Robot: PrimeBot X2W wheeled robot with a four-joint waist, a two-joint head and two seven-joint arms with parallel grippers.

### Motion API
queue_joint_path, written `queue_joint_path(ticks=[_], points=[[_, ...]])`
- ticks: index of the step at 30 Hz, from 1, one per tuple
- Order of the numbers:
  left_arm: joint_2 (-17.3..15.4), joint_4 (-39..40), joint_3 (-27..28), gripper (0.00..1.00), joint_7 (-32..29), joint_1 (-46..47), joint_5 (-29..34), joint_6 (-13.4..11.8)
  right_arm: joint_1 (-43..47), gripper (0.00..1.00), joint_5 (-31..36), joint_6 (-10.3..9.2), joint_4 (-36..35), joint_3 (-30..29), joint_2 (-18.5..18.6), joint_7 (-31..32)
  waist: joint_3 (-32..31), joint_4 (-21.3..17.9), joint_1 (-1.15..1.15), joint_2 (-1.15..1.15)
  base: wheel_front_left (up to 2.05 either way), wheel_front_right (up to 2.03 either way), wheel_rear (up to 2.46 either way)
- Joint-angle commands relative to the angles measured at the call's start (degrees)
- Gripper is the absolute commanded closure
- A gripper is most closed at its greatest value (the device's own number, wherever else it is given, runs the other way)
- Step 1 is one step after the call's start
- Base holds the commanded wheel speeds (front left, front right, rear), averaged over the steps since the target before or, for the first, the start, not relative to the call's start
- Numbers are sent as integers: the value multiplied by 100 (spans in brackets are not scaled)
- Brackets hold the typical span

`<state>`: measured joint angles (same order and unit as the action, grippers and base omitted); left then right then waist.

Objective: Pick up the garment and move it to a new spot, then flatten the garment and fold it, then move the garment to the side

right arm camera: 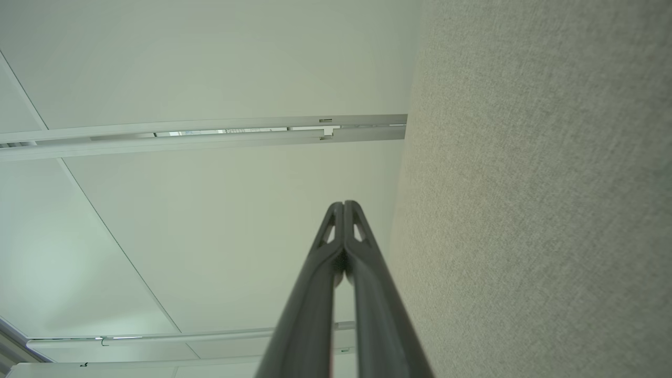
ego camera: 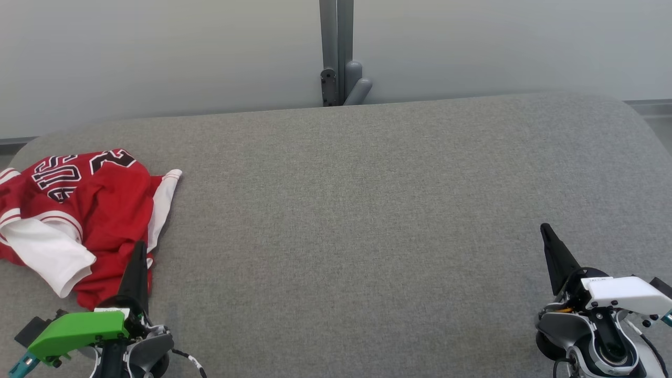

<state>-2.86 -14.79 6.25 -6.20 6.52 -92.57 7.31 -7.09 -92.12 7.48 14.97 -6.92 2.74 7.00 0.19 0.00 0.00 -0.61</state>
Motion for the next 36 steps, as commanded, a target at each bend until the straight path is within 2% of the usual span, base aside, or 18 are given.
queue_joint_path(ticks=[1, 12, 13, 21, 28, 36], points=[[-7, 28, 14, 100, 4, 82, 39, 38, -25, 100, -30, 2, 6, 0, 29, 12, 0, 0, 0, 61, 0, 0, 0], [-7, 28, 14, 100, 4, 82, 40, 38, -25, 100, -30, 2, 6, 0, 29, 13, 0, 0, 0, 61, 0, 0, 0], [0, 0, 0, 0, 0, 0, 0, 0, 0, 0, 0, 0, 0, 0, 0, 0, 0, 0, 0, 0, 0, 0, 0], [7, 20, -159, 0, 184, -99, 24, -5, 131, 0, 45, -1, -62, 127, -14, -196, 0, 1, 0, 3, 0, 0, 0], [1, 41, -268, 0, 355, -133, 336, -31, 207, 0, 521, -1, -176, 192, 12, -370, -4, 0, 0, 6, 0, 0, 0], [-4, 158, -397, 0, 557, -149, 1377, -143, 271, 0, 1899, 0, -426, 267, 69, -581, -9, 6, 0, 10, 0, 0, 0]])
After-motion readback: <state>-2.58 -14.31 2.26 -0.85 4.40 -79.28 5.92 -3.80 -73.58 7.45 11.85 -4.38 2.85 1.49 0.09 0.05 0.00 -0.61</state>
